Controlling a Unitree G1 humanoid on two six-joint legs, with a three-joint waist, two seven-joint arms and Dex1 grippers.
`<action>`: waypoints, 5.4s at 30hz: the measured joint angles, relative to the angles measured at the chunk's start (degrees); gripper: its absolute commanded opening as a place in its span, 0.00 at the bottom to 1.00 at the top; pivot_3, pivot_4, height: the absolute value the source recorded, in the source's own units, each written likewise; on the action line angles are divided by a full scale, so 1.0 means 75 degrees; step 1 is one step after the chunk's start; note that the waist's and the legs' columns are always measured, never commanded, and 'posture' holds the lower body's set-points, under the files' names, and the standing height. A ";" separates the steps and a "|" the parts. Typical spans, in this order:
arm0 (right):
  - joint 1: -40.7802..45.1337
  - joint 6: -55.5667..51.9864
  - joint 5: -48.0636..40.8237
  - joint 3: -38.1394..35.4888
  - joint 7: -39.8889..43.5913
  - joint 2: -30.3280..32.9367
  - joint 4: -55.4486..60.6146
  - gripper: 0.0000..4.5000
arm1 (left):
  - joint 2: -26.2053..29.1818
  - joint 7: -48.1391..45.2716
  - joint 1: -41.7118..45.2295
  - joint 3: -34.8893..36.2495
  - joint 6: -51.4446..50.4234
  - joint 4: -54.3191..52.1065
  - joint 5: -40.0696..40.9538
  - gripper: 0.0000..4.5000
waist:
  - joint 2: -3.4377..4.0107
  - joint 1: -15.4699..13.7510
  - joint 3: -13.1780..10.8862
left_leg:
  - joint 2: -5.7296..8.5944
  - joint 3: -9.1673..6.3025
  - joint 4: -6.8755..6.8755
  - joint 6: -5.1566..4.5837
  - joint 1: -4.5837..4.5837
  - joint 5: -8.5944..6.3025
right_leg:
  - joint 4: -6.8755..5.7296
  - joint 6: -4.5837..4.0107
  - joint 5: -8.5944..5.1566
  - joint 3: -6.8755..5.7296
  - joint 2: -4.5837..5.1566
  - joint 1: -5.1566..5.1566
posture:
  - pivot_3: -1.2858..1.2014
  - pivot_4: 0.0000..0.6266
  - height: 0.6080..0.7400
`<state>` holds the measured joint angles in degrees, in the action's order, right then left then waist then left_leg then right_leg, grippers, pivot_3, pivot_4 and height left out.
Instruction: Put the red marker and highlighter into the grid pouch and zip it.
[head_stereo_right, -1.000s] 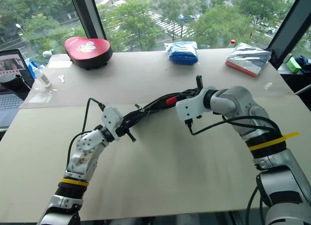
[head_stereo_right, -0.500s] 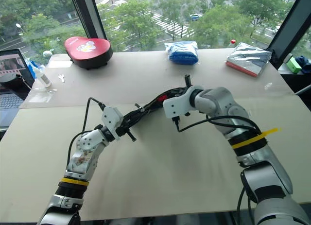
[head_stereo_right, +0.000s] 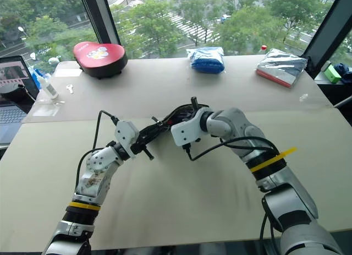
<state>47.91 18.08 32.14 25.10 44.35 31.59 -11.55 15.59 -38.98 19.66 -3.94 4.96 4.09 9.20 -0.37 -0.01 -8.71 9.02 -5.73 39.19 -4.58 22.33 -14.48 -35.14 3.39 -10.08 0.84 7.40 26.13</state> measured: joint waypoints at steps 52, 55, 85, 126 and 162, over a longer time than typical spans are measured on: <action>-0.0470 -1.1002 -0.7158 -0.1091 -0.0739 -0.0496 0.3821 0.51 | 0.0733 -0.1080 -0.0514 -0.1052 0.1813 0.0505 -0.0694 0.00 | 0.0000 -0.0075 0.0000 | 0.0004 -0.0009 0.0015 -0.0018 -0.0003 -0.0012 | 0.0011 -0.0029 0.0031 -0.0006 0.0004 0.0009 | 0.52 0.24 1.00; -0.0467 -1.1223 -0.7117 -0.1003 -0.1020 -0.0831 0.3471 0.51 | 0.0722 -0.1064 -0.0513 -0.1111 0.1878 0.0563 -0.0756 0.00 | 0.0001 -0.0072 0.0000 | 0.0005 -0.0009 0.0015 -0.0018 -0.0004 -0.0012 | 0.0009 -0.0029 0.0032 -0.0006 0.0004 0.0009 | 0.52 0.24 1.00; -0.0153 -1.2229 -0.7628 -0.1032 -0.1104 -0.1372 0.3005 0.51 | 0.0706 -0.0938 -0.0516 -0.1133 0.2267 0.1063 -0.0907 0.00 | 0.0002 0.0024 0.0001 | 0.0006 -0.0011 0.0014 -0.0020 -0.0005 -0.0013 | 0.0008 -0.0027 0.0032 -0.0009 0.0002 0.0011 | 0.52 0.24 1.00; -0.0771 -1.2491 -0.8305 -0.3384 -0.1567 -0.0698 0.3277 0.01 | 0.0281 -0.0581 -0.0300 -0.0816 0.2061 0.1195 -0.0316 0.00 | 0.0002 -0.0001 0.0001 | 0.0006 -0.0011 0.0012 -0.0025 -0.0002 -0.0016 | 0.0012 -0.0025 0.0034 -0.0008 0.0004 0.0011 | 0.52 0.24 1.00; -0.3414 -1.1017 -0.9386 -0.6027 0.0466 0.2433 0.3760 0.71 | 0.0352 -0.1444 -0.0229 -0.0674 0.0899 0.0121 0.0328 0.00 | 0.0000 -0.0215 0.0000 | 0.0007 -0.0011 0.0011 -0.0047 0.0012 -0.0029 | 0.0035 -0.0021 0.0033 -0.0015 0.0011 0.0005 | 0.52 0.24 1.00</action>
<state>22.31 -64.55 -38.25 -20.10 47.84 49.84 16.65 18.23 -49.81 17.94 -9.00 11.70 5.00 11.65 -0.37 -1.62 -8.70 9.07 -5.81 39.28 -4.93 22.42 -14.70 -34.88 3.24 -9.83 0.72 7.48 26.16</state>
